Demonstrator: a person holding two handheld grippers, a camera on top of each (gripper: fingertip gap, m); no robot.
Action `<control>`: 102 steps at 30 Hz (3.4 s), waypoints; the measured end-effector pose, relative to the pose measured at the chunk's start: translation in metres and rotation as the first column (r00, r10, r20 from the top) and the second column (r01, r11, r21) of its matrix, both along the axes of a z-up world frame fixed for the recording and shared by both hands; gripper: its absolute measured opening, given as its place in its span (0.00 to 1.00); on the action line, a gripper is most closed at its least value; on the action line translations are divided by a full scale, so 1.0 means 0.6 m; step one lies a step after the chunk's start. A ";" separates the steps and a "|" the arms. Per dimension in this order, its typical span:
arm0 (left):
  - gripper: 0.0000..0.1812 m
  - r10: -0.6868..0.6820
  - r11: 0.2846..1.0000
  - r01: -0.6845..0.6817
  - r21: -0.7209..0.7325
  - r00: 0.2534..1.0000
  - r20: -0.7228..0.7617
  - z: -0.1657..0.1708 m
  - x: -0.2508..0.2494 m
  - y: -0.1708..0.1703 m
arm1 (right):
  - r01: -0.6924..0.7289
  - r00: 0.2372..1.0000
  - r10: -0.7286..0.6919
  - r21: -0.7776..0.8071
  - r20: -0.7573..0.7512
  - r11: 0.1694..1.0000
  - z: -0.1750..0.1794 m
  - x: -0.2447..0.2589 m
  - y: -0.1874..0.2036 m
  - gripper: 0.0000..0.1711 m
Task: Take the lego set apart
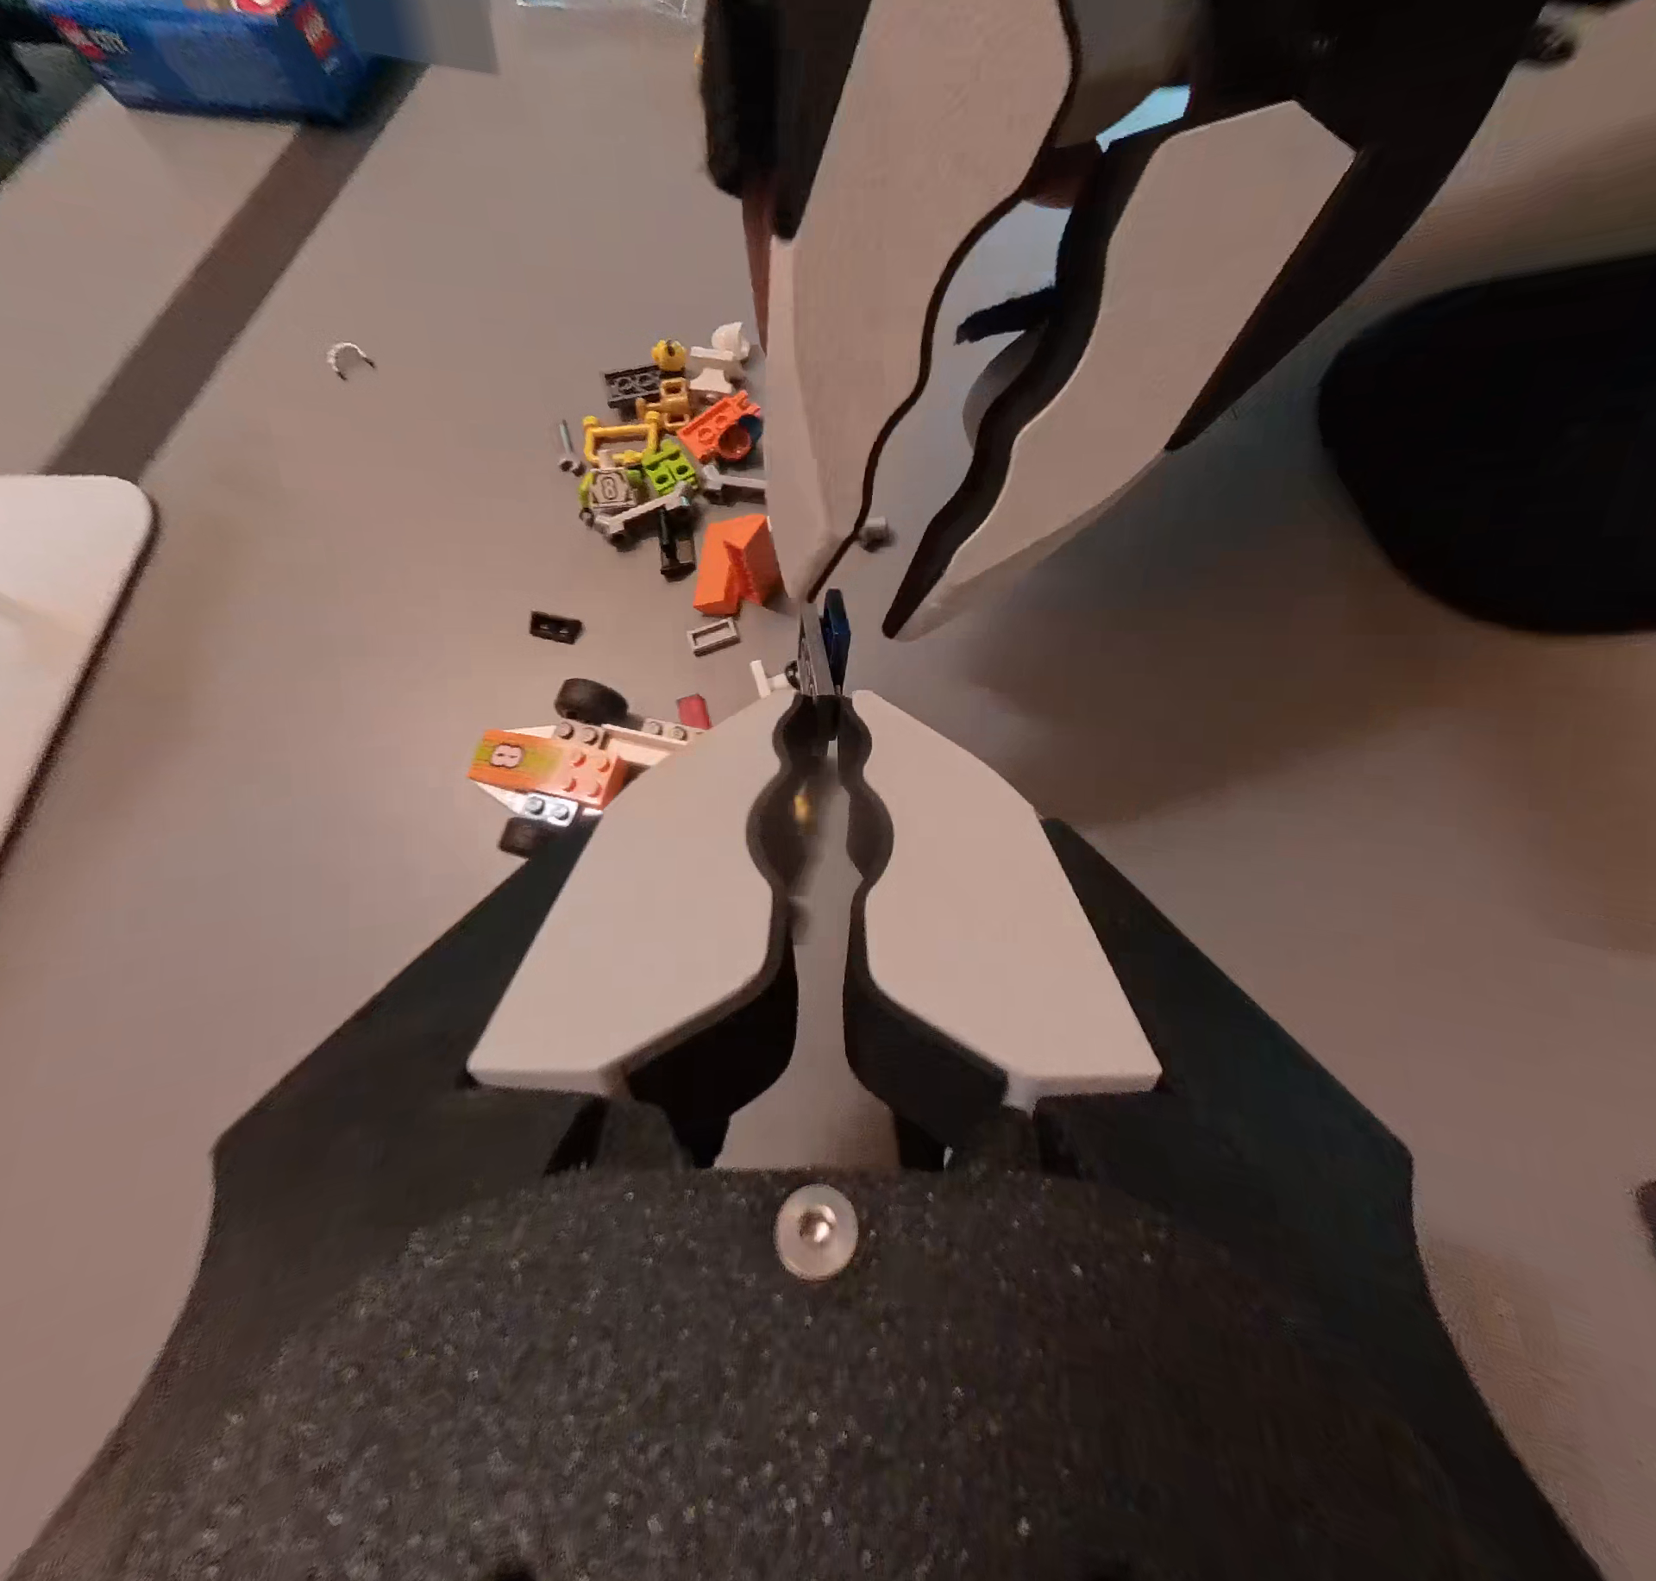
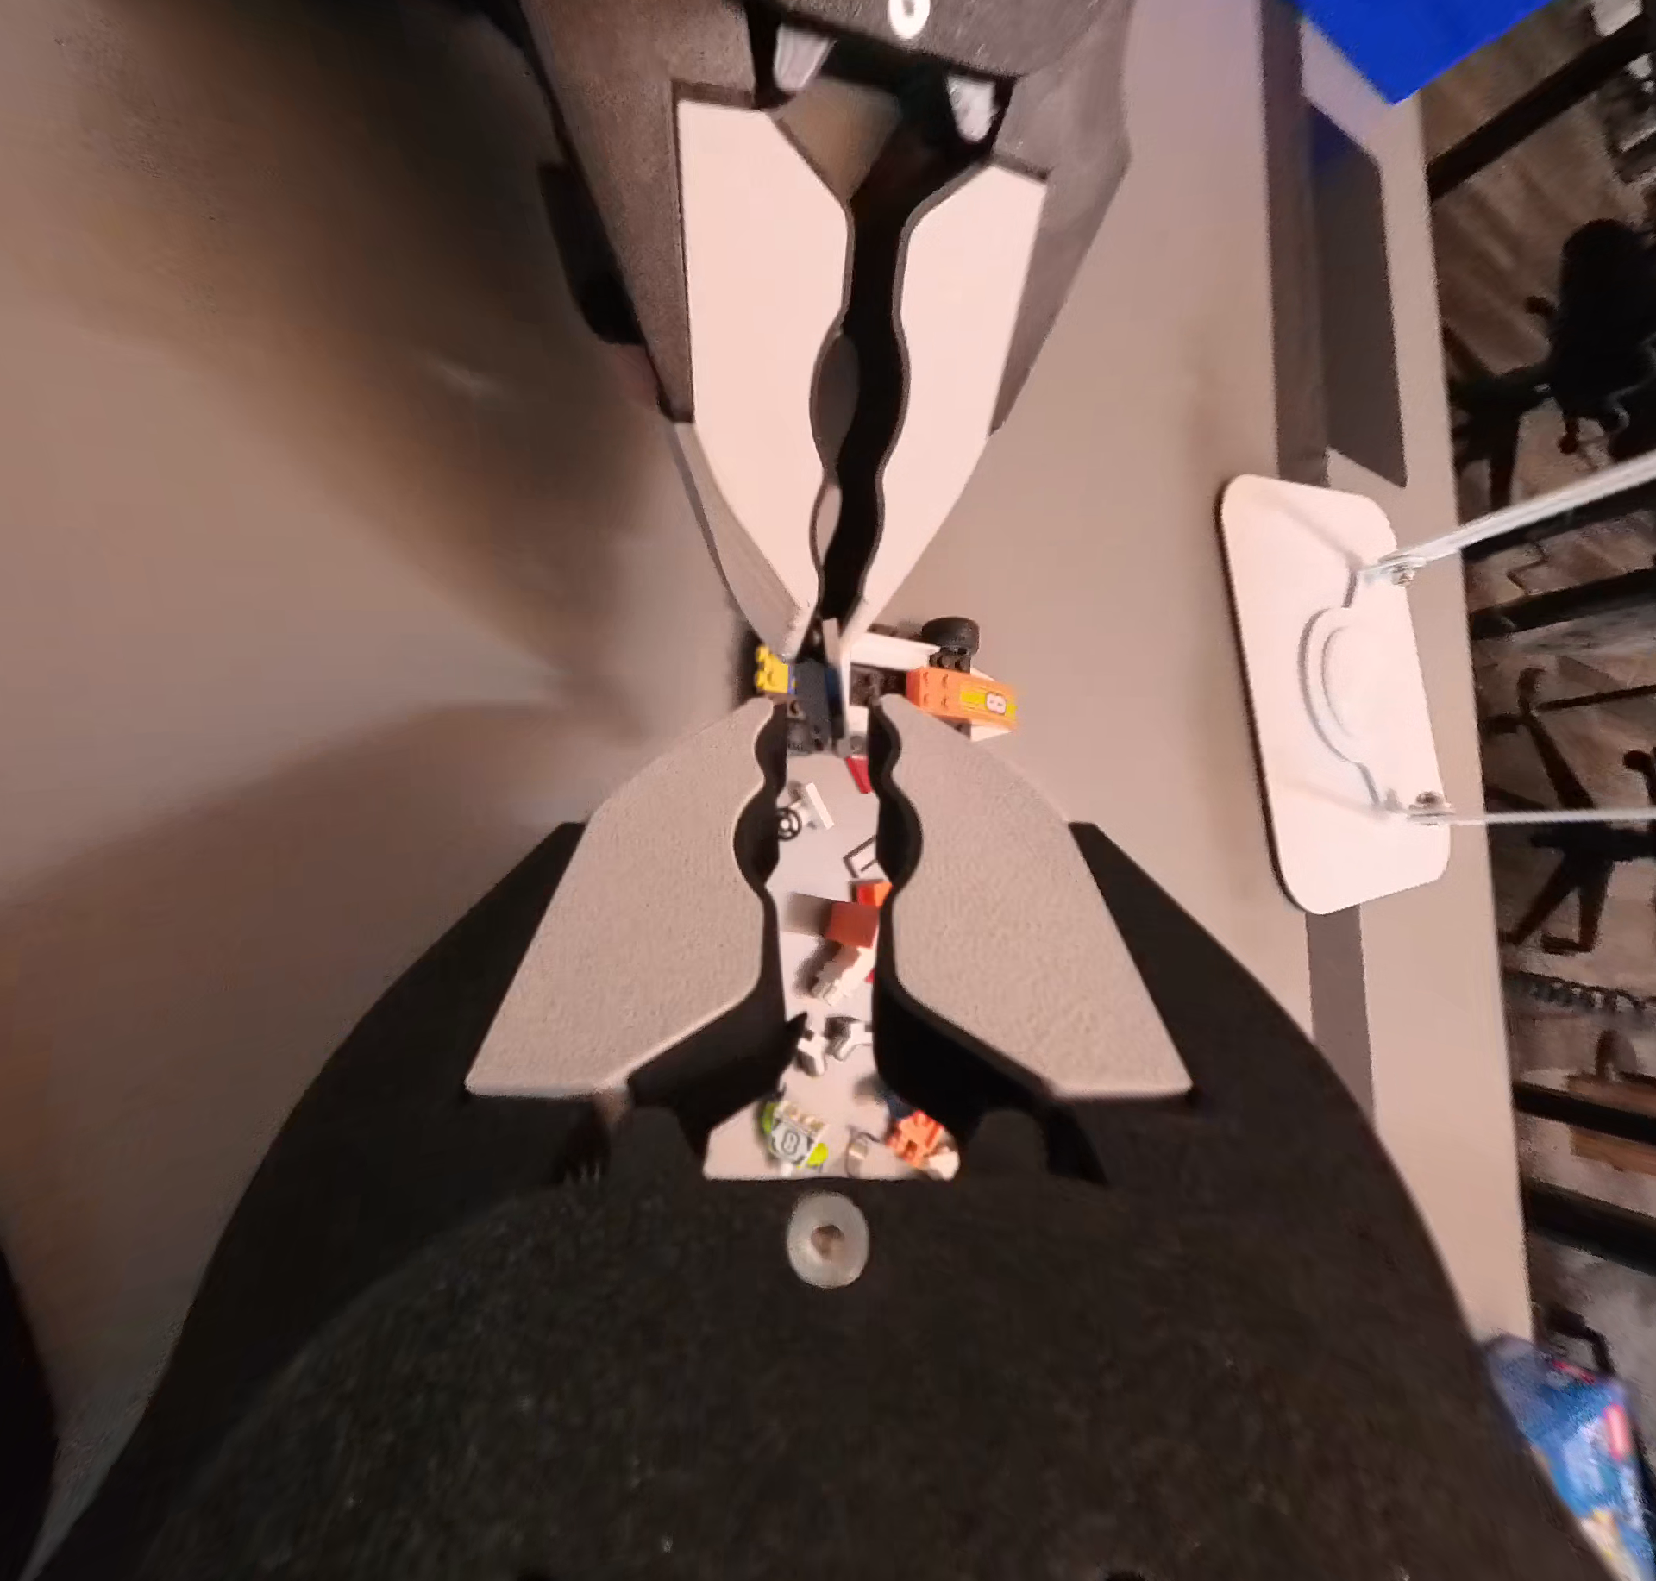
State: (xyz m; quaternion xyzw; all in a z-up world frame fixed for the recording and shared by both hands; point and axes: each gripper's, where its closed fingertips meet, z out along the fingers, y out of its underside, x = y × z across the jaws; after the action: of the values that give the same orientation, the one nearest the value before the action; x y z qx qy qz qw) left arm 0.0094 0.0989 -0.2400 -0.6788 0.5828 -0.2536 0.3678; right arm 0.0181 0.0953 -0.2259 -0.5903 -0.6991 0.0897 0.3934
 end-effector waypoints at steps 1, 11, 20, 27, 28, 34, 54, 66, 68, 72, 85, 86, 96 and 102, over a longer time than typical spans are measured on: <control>0.03 -0.002 0.999 0.002 0.035 1.000 -0.025 -0.002 -0.001 0.001 | -0.010 1.000 0.010 0.006 0.018 1.000 -0.005 -0.001 0.001 0.09; 0.04 0.033 0.993 -0.022 0.116 0.995 -0.094 -0.010 -0.004 0.008 | -0.066 0.992 0.033 0.280 0.119 0.958 -0.022 -0.009 0.011 0.02; 0.03 0.081 0.996 -0.078 0.039 0.994 -0.069 -0.008 -0.016 0.020 | -0.180 0.973 0.069 0.536 0.220 0.825 -0.030 -0.014 0.000 0.01; 0.03 0.082 0.997 -0.083 -0.011 0.995 -0.055 -0.013 -0.013 0.017 | -0.141 0.983 0.059 0.512 0.172 0.847 -0.029 -0.011 -0.001 0.01; 0.03 0.089 0.996 -0.090 -0.027 0.995 -0.046 -0.013 -0.012 0.019 | -0.117 0.988 0.054 0.482 0.142 0.868 -0.028 -0.010 -0.001 0.01; 0.03 0.136 0.960 -0.111 -0.257 0.987 0.085 -0.013 -0.011 0.027 | 0.173 0.978 -0.173 -0.017 -0.114 0.985 -0.020 0.039 0.029 0.01; 0.03 0.134 0.906 -0.040 -0.421 0.972 0.195 -0.023 0.005 0.020 | 0.293 0.902 -0.401 -0.451 -0.163 0.843 -0.035 0.070 0.060 0.25; 0.07 0.080 0.932 0.014 -0.361 0.966 0.245 -0.006 0.010 0.011 | 0.143 0.957 -0.233 -0.418 -0.175 0.897 -0.023 0.013 0.021 0.04; 0.10 0.129 0.936 -0.039 -0.349 0.963 0.238 -0.006 0.000 0.029 | 0.204 0.951 -0.276 -0.392 -0.137 0.897 -0.027 0.030 0.036 0.03; 0.10 0.268 0.924 -0.202 -0.323 0.948 0.174 -0.023 -0.035 0.079 | 0.374 0.915 -0.401 -0.301 -0.034 0.877 -0.040 0.086 0.082 0.03; 0.10 0.369 0.888 -0.319 -0.330 0.924 0.100 -0.056 -0.066 0.115 | 0.528 0.836 -0.549 -0.288 0.009 0.799 -0.059 0.131 0.122 0.11; 0.10 0.369 0.889 -0.320 -0.328 0.924 0.098 -0.056 -0.066 0.115 | 0.508 0.847 -0.532 -0.289 -0.007 0.812 -0.054 0.123 0.118 0.11; 0.10 0.365 0.889 -0.318 -0.330 0.926 0.091 -0.060 -0.065 0.113 | 0.210 0.977 -0.210 -0.262 0.030 0.942 -0.067 -0.013 0.030 0.21; 0.09 0.364 0.892 -0.319 -0.320 0.926 0.094 -0.056 -0.066 0.114 | 0.169 0.977 -0.133 -0.225 0.168 0.960 -0.114 -0.053 0.039 0.25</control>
State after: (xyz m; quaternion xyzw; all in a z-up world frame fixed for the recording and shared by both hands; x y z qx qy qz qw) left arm -0.0303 0.1674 -0.2738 -0.7972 0.3795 -0.3207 0.3429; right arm -0.0138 0.1187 -0.2945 -0.6899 -0.6640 0.0974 0.2713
